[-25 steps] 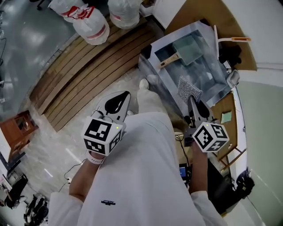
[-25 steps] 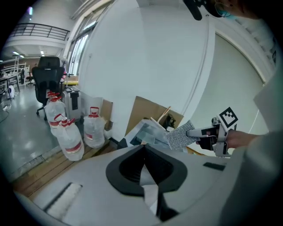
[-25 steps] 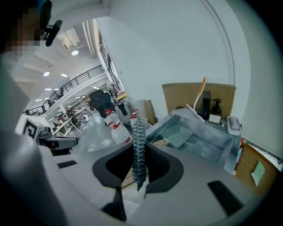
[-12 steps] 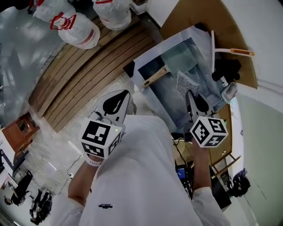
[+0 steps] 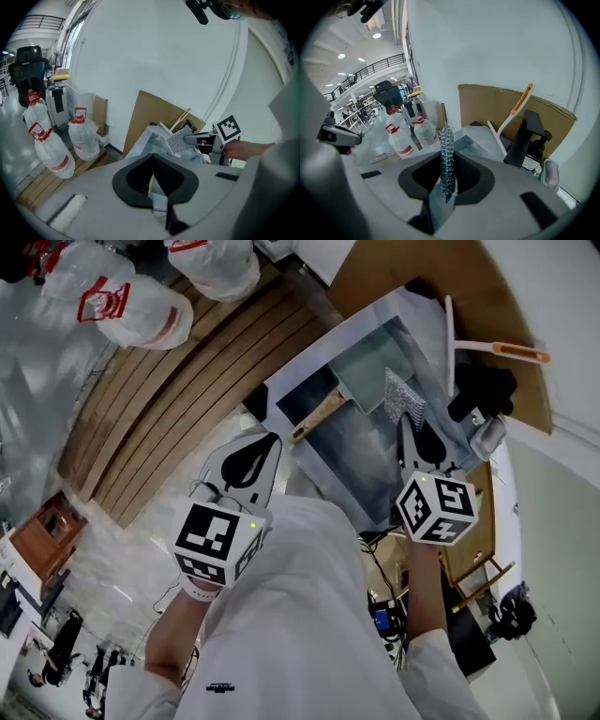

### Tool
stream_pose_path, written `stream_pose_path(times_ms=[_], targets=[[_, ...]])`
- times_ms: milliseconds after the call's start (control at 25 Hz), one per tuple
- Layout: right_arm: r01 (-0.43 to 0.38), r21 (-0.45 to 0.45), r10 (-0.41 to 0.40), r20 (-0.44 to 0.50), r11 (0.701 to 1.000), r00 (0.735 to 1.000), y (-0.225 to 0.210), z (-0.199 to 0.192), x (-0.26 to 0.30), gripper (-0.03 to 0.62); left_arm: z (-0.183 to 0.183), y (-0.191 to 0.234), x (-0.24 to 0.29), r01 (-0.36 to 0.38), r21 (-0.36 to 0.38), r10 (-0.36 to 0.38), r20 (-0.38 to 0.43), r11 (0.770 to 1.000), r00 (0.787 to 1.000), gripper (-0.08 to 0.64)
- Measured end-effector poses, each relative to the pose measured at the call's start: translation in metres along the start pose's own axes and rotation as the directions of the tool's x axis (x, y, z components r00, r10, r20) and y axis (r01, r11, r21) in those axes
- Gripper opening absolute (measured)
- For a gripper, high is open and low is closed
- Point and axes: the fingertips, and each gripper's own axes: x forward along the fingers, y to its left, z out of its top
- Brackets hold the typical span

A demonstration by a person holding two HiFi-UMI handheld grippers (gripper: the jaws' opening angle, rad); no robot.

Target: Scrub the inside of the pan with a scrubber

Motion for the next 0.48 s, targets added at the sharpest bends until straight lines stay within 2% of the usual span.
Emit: stream_pose_path(times_ms=[200,320,480], targets=[[0.072,-0.022,-0.071,0.014,0.997,0.997,-0.013,0.006,0.021,0.061,0.001,0.001,0.023,0.035,-0.001,-0.035,-0.021,0.999,0.999,0.005],[0.114,0.001,-0.114,0.02,0.994,0.993,-0.021,0.002,0.034,0.061,-0.002,0.003,0.035,0.054,0.0,-0.054,-0.034,0.999,0.998,0.005],[0.166,-0.019,-0.165,0.018,0.986,0.986,-0.037,-0.008,0.059,0.061,-0.005,0.004,0.057,0.081,-0.003,-0.081,-0.048,0.997,0.996,0.005]])
